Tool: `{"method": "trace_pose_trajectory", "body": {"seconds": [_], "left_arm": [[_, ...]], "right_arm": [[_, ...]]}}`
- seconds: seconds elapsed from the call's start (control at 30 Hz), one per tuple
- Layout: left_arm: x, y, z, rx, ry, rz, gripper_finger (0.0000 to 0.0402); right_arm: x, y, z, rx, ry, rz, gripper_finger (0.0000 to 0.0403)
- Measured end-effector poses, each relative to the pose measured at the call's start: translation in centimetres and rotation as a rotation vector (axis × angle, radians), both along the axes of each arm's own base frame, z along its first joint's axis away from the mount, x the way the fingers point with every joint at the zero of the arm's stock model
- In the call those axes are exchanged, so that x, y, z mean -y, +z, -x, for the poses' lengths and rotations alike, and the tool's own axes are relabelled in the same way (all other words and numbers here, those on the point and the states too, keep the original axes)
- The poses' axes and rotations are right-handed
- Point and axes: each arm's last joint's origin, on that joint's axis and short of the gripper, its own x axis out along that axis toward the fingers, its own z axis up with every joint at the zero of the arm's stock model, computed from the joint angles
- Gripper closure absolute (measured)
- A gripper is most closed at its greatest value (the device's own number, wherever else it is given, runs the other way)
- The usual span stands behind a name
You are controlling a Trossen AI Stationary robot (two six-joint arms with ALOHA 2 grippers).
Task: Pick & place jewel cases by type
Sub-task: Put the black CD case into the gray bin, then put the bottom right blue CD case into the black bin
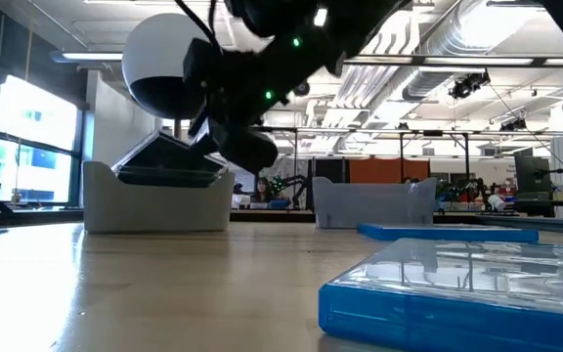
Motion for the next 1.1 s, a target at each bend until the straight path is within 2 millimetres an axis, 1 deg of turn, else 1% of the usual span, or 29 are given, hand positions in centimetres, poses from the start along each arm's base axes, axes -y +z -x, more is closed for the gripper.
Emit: {"method": "trace_pose_trajectory", "body": {"seconds": [0.13, 0.27, 0.43, 0.5, 0.57, 0.63, 0.7, 0.8, 0.9, 1.0, 1.1], "left_arm": [[0.0, 0.0, 0.0, -0.002, 0.005, 0.007, 0.0220], [0.0, 0.0, 0.0, -0.007, 0.010, 0.020, 0.0220], [0.1, -0.1, 0.0, -0.011, 0.003, 0.019, 0.0220], [0.7, -0.2, 0.2, -0.021, -0.010, 0.010, 0.0220], [1.5, -0.4, 0.5, -0.031, -0.008, -0.012, 0.0220], [2.8, -0.8, 0.7, -0.055, 0.000, -0.051, 0.0220], [4.3, -1.5, 1.1, -0.087, 0.031, -0.102, 0.0220], [6.9, -2.6, 1.6, -0.106, 0.091, -0.163, 0.0220], [9.1, -4.0, 1.7, -0.137, 0.118, -0.196, 0.0220], [10.9, -5.4, 1.3, -0.169, 0.137, -0.197, 0.0220], [11.7, -6.5, 0.6, -0.199, 0.187, -0.152, 0.0220]], "right_arm": [[-2.9, 0.4, 0.4, -0.027, -0.089, 0.095, 0.0200], [-6.2, -0.1, 1.6, -0.135, -0.122, 0.205, 0.0199], [-9.5, -0.9, 3.7, -0.246, -0.202, 0.366, 0.0199], [-10.6, -1.0, 5.0, -0.271, -0.262, 0.438, 0.0199], [-11.6, -0.8, 6.5, -0.277, -0.306, 0.459, 0.0199], [-12.3, -0.3, 8.5, -0.277, -0.328, 0.385, 0.0199], [-12.8, 0.5, 10.5, -0.277, -0.369, 0.233, 0.0199], [-13.0, 1.8, 13.4, -0.265, -0.509, 0.028, 0.0199], [-13.3, 2.8, 15.5, -0.284, -0.642, -0.110, 0.0199], [-13.9, 2.8, 16.9, -0.327, -0.679, -0.116, 0.0199], [-14.2, 1.5, 18.1, -0.366, -0.655, -0.068, 0.0199]]}}
